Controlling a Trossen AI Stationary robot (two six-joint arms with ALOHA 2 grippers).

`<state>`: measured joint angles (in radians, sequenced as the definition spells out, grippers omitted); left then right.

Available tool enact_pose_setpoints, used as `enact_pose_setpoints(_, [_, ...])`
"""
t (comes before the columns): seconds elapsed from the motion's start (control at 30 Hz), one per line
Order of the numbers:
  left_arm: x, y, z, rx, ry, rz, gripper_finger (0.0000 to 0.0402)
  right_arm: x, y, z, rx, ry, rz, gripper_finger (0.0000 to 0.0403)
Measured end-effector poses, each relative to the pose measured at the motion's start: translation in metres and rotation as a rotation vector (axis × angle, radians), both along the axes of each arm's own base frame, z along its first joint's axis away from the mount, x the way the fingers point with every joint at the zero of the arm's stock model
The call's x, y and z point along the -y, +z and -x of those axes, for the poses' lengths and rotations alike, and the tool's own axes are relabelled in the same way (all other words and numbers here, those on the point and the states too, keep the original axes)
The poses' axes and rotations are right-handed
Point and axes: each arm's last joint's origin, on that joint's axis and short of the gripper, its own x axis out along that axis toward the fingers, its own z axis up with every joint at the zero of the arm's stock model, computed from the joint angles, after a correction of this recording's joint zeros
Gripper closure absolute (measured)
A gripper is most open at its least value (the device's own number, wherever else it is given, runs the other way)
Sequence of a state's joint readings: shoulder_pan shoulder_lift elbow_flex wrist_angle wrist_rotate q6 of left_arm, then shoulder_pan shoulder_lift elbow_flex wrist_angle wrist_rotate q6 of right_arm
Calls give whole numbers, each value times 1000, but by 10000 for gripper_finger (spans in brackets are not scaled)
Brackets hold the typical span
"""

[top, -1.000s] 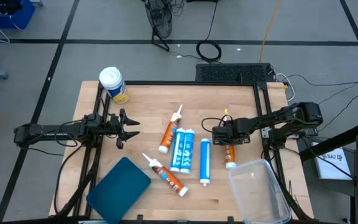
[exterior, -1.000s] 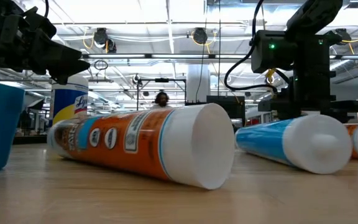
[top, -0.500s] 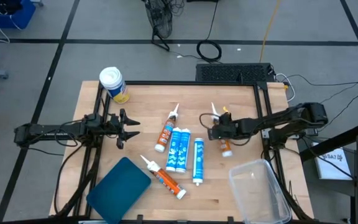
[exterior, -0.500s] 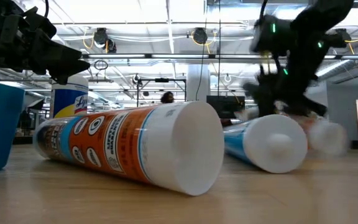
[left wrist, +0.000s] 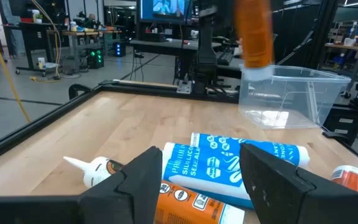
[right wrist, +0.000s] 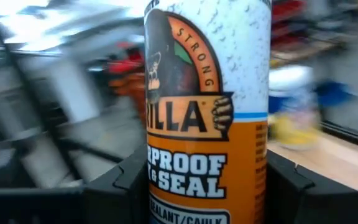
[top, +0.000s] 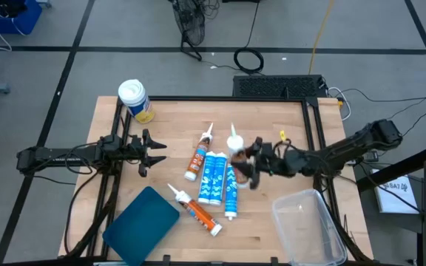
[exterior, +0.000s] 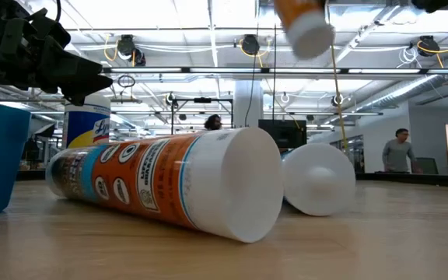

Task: Pick & place silicon tubes, Sealant and Lysol wipes
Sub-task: Put the right orange sealant into the blue bin

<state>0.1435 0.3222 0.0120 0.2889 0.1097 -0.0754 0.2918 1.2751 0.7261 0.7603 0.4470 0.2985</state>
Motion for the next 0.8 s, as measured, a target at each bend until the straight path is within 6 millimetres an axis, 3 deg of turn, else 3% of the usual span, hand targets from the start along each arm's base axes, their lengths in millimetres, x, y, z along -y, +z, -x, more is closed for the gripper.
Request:
enact_pose_setpoints(0.2, [0, 0, 0, -1, 0, 0, 188, -27, -5, 7, -49, 101, 43, 209])
enact_pose_setpoints(0.53, [0, 0, 0, 0, 0, 0, 188, -44, -11, 11, -77, 235, -19, 209])
enact_pose_setpoints(0.8, [0, 0, 0, -1, 0, 0, 188, -28, -9, 12, -71, -352, 0, 209])
